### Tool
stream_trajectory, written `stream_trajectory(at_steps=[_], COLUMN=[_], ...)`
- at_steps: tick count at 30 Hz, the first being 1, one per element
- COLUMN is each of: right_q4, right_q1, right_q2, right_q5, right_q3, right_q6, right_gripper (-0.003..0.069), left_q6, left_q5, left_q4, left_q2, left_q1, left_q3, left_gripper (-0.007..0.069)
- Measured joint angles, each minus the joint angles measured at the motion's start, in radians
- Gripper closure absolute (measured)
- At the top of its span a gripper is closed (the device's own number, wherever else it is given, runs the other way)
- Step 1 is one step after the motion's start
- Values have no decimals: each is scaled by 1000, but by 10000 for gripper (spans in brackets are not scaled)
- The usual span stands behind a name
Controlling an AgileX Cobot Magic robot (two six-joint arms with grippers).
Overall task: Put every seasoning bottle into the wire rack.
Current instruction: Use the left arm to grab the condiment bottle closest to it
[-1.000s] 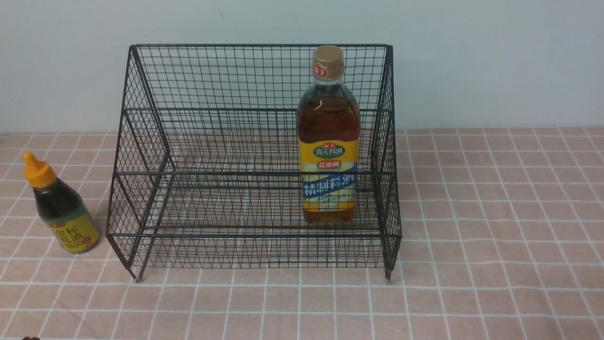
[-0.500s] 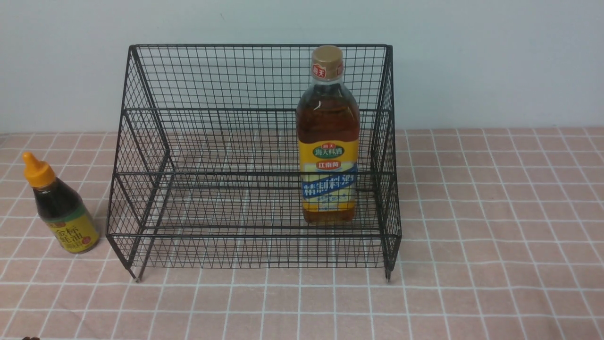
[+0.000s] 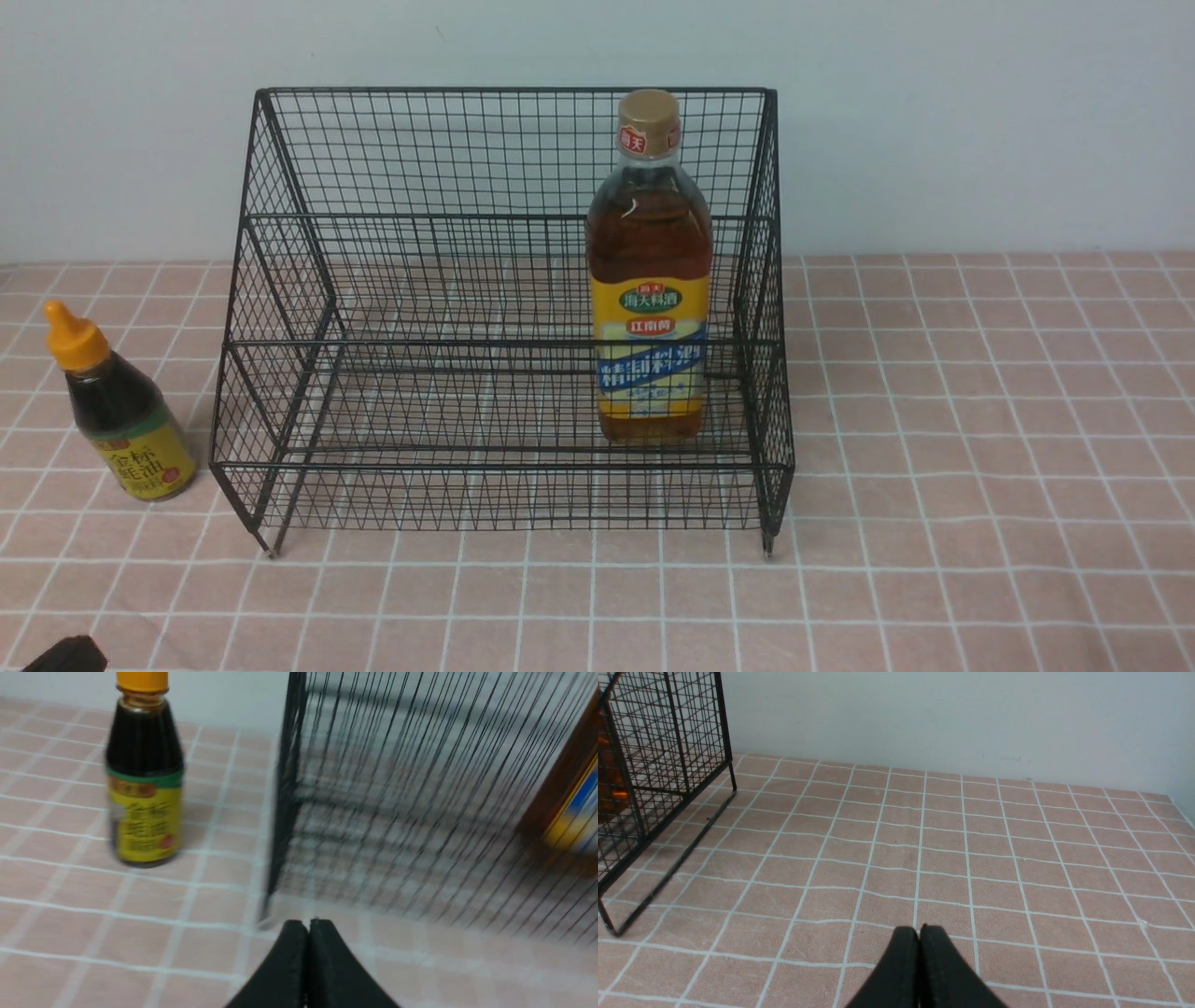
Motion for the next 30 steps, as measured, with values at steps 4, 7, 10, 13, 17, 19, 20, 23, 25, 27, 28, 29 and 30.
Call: stream_trajectory(at_steps=[4,7,10,13,17,19,20,23,25,27,28,29,30], right_q4=[0,0,0,0,0,0,0,0,0,0,0,0,0], right_q1=[0,0,0,0,0,0,0,0,0,0,0,0,0], right_q2=[0,0,0,0,0,0,0,0,0,0,0,0,0], right_q5=[0,0,0,0,0,0,0,0,0,0,0,0,0], right_q3=[0,0,0,0,0,0,0,0,0,0,0,0,0], right_q6=[0,0,0,4,5,6,7,7,7,7,7,7,7], right_gripper=[673,673,673,673,673,673,673,673,673,673,673,673,673], left_q6=[-16,-14,-13,24,151,250,299,431,470,508,508,508,509], left_q5=[-74,-175,-399,-583,-588,-509,-457,-306,-263,-205,-197,-192,-178], left_q4=[-138,-184,-197,-181,-127,-120,-121,-126,-127,-150,-162,-165,-181], left_q2=[0,0,0,1,51,124,172,362,428,628,681,693,756], left_q1=[0,0,0,0,0,0,0,0,0,3,8,9,19], left_q3=[0,0,0,-19,-123,-210,-253,-361,-394,-466,-487,-492,-516], left_gripper=[641,641,641,641,641,641,641,641,641,641,641,641,641])
